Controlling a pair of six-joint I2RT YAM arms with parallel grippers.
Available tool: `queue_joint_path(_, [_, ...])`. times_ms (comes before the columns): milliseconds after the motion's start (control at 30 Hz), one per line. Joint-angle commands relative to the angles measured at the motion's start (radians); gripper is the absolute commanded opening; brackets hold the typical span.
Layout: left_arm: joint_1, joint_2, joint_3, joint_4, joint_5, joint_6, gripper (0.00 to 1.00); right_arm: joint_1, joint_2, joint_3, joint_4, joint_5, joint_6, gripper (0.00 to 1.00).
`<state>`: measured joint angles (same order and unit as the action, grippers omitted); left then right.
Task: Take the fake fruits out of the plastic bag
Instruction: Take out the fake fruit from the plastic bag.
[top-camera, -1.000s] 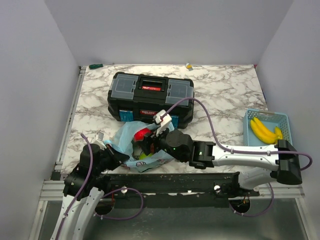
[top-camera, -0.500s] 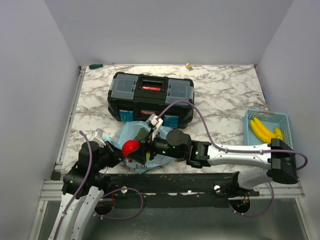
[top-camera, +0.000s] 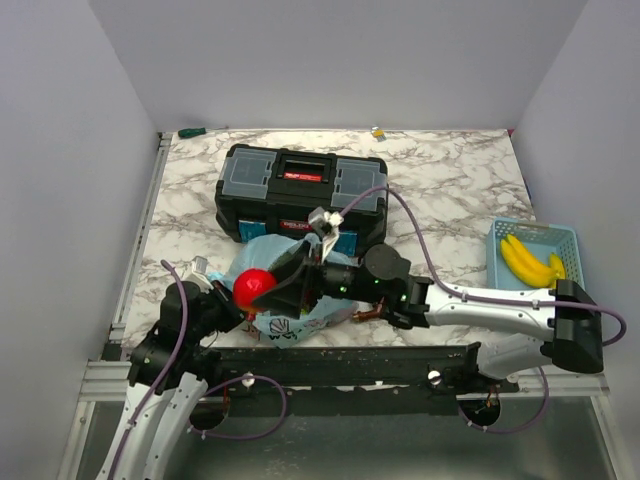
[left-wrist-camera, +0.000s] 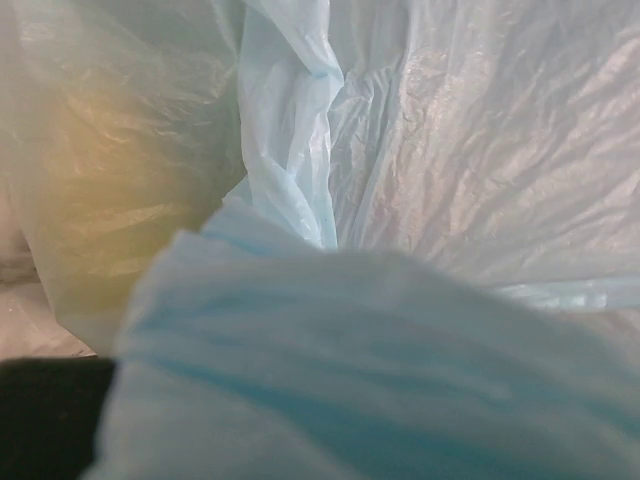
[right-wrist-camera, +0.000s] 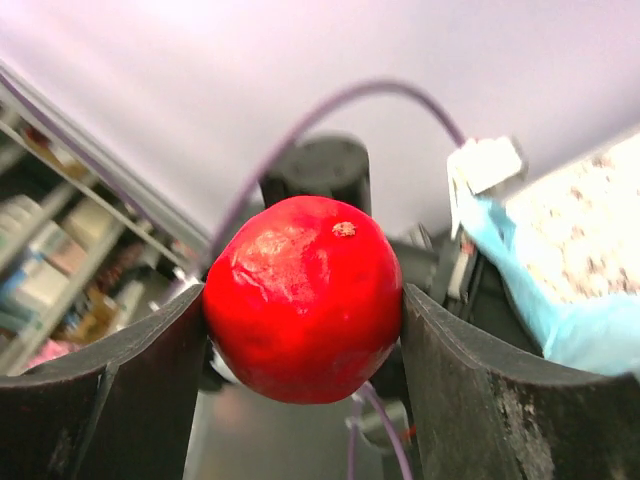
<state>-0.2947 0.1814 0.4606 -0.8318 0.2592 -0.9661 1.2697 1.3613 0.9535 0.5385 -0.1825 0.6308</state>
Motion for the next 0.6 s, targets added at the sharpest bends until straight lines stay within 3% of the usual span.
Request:
queue_joint_path(0, [0.000, -0.037, -0.030, 0.019, 0.022, -0.025, 0.00, -0.080, -0.005, -0.035, 0.355, -0.075, 0.266, 0.16])
queue_joint_path(233, [0.000, -0.009, -0.058, 0.124, 0.099, -0.067, 0.00, -0.098, 0.259, 0.032, 0.850, -0.261, 0.589, 0.14])
queue_joint_path(333, [0.000, 0.017, -0.053, 0.152, 0.098, -0.071, 0.00, -0.097, 0.346, 0.116, 0.958, -0.327, 0.692, 0.14])
queue_joint_path(400, [0.000, 0.035, -0.045, 0.160, 0.095, -0.061, 0.00, -0.098, 0.350, 0.128, 0.920, -0.316, 0.685, 0.13])
queue_joint_path(567, [0.000, 0.046, -0.020, 0.114, 0.073, -0.029, 0.00, -0.130, 0.214, 0.127, 0.517, -0.257, 0.474, 0.13])
